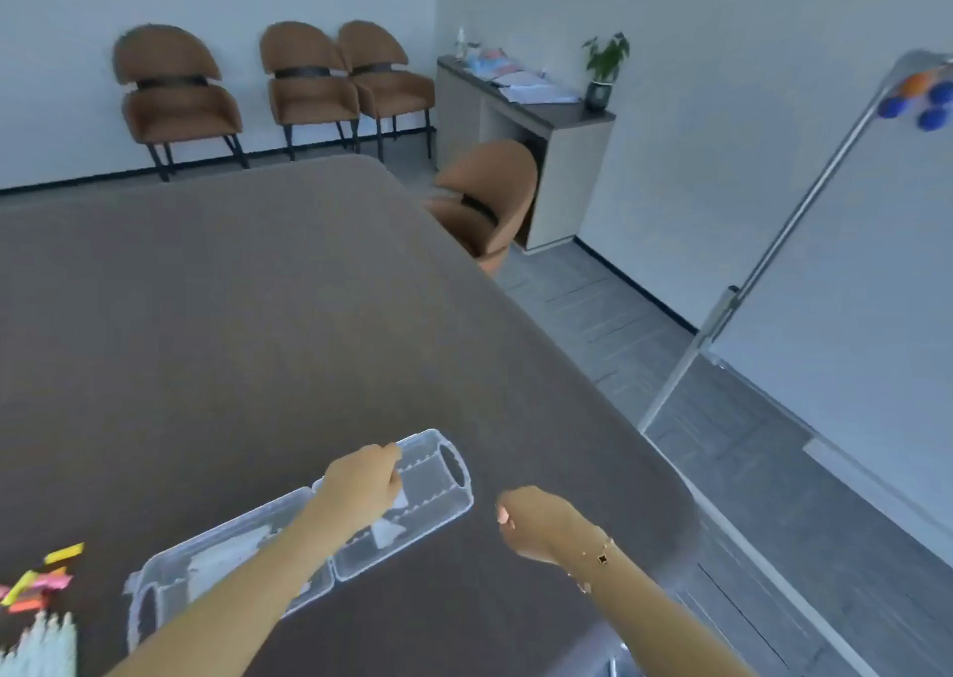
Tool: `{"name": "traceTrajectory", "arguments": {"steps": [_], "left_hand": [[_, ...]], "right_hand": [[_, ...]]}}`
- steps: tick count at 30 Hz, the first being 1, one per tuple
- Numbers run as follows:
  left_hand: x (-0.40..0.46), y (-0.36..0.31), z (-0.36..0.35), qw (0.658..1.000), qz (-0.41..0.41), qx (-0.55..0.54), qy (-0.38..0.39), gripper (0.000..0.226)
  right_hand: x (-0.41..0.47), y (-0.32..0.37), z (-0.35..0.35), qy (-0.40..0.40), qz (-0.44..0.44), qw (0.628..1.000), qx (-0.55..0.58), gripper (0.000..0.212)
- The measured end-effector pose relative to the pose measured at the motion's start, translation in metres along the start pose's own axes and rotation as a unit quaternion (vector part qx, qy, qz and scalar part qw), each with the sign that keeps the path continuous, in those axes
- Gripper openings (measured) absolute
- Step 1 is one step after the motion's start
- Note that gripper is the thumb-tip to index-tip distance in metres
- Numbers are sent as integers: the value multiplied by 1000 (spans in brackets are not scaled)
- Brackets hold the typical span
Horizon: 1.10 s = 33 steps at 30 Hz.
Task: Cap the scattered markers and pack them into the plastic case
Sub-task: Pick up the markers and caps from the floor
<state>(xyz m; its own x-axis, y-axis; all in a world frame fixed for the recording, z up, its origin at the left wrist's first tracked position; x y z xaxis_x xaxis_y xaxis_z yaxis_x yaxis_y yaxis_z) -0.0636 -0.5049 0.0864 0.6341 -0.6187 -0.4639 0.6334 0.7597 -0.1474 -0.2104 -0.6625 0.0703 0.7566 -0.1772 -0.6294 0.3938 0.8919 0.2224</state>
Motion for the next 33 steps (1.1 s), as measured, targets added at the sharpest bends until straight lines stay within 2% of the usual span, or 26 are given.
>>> {"name": "traceTrajectory", "arguments": {"steps": [4,7,11,15,17,20,22,24,26,28,33], "left_hand": [[25,-134,2,994,-105,20,-4,10],[35,-224,-18,981,-193,8,5,19],[44,-320,-76,964,-264,3,42,29],[29,-401,-147,925,-366,41,96,27],[16,-431,-185,907,-402,77,98,27],[-2,-446,-248,911,-370,152,100,32],[-15,-441,-288,913,-325,206,132,40],[-25,-432,-324,913,-294,234,162,38],[-26,-426,-356,910,-278,248,184,35],[-19,-423,-383,911,-267,235,207,32],[29,-427,-446,910,-247,239,233,38]], "right_hand": [[-44,-112,-20,-55,-89,989,109,34],[-69,-178,-54,-83,-163,969,164,29],[-90,-238,-119,-133,-232,943,201,28],[-108,-279,-199,-158,-283,920,221,26],[-116,-299,-245,-158,-305,906,248,22],[-131,-318,-319,-139,-331,891,277,25],[-145,-321,-363,-115,-336,886,297,27],[-159,-318,-400,-74,-333,893,294,22],[-171,-319,-431,-42,-332,898,286,20],[-177,-328,-456,-35,-332,892,304,28],[-150,-369,-514,11,-337,879,338,27]]}}
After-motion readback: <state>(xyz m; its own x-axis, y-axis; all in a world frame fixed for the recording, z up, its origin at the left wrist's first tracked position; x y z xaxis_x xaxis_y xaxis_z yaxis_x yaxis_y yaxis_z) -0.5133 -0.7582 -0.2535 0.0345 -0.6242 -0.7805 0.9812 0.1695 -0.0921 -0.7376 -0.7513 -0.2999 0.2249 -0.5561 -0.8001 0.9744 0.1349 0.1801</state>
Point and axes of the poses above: each hand's wrist, its own x-axis towards the middle knuckle, its own z-axis out of the back of the hand, y = z × x, the point moved 4 cm from there along x, towards the middle knuckle, and after that the axes turned 9 degrees about y, right-handed, at the moved point
